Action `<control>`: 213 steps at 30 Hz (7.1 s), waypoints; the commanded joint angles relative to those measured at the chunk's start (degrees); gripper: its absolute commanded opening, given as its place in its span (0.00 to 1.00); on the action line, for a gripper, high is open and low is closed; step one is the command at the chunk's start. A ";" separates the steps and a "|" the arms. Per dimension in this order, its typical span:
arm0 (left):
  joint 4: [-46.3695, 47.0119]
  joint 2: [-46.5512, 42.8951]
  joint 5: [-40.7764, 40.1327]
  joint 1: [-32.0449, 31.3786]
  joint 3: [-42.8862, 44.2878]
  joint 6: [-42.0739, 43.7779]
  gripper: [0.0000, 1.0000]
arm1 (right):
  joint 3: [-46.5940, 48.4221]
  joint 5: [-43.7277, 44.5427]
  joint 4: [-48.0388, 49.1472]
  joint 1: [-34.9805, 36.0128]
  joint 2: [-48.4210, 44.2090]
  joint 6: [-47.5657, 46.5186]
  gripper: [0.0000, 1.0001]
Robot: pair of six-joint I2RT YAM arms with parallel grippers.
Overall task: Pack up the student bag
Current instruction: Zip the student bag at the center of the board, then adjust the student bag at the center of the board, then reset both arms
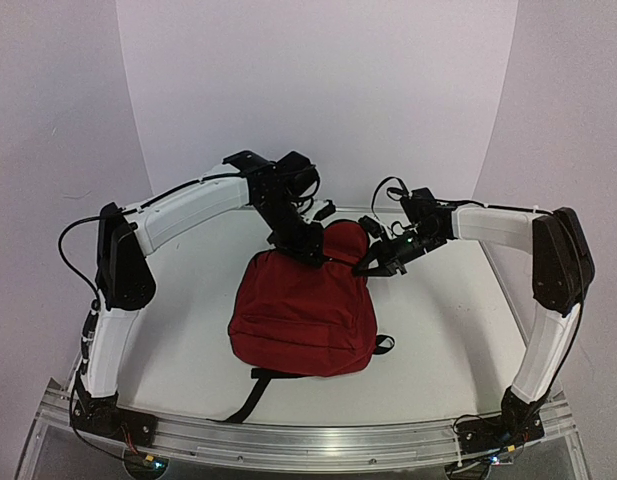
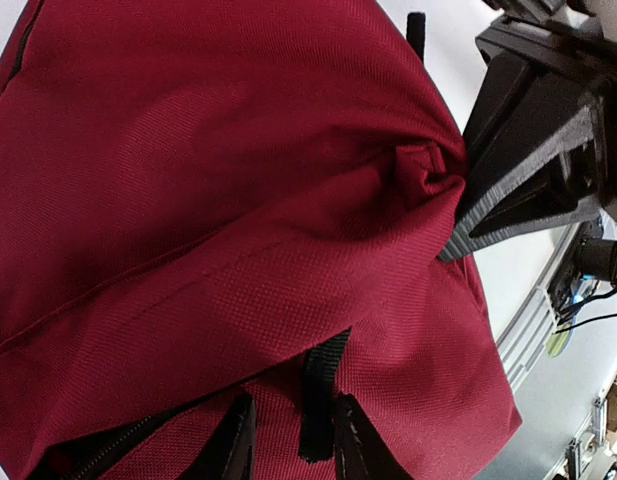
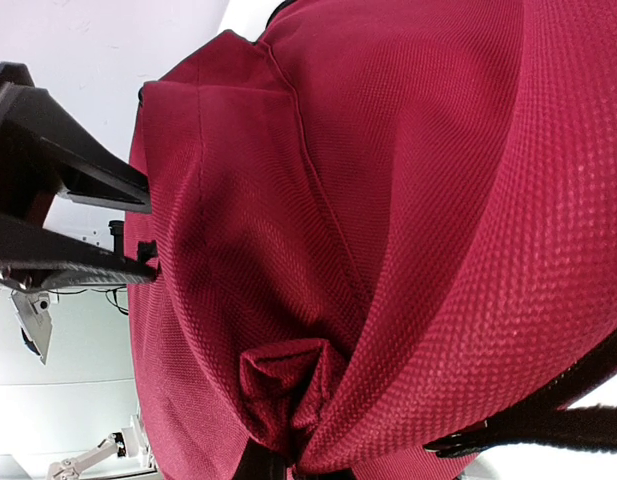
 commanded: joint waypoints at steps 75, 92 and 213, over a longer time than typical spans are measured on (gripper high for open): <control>20.08 -37.01 0.90 5.98 -53.52 -22.47 0.84 | 31.07 13.11 -35.59 -9.79 9.46 -34.93 0.89; 35.37 -36.00 -3.34 -8.45 -70.31 -41.21 0.82 | 45.10 18.80 -23.52 -0.57 29.88 -25.18 0.63; 41.20 -31.23 15.05 25.66 -71.27 -18.90 0.24 | -3.53 16.57 -16.72 -11.20 3.23 -20.20 0.30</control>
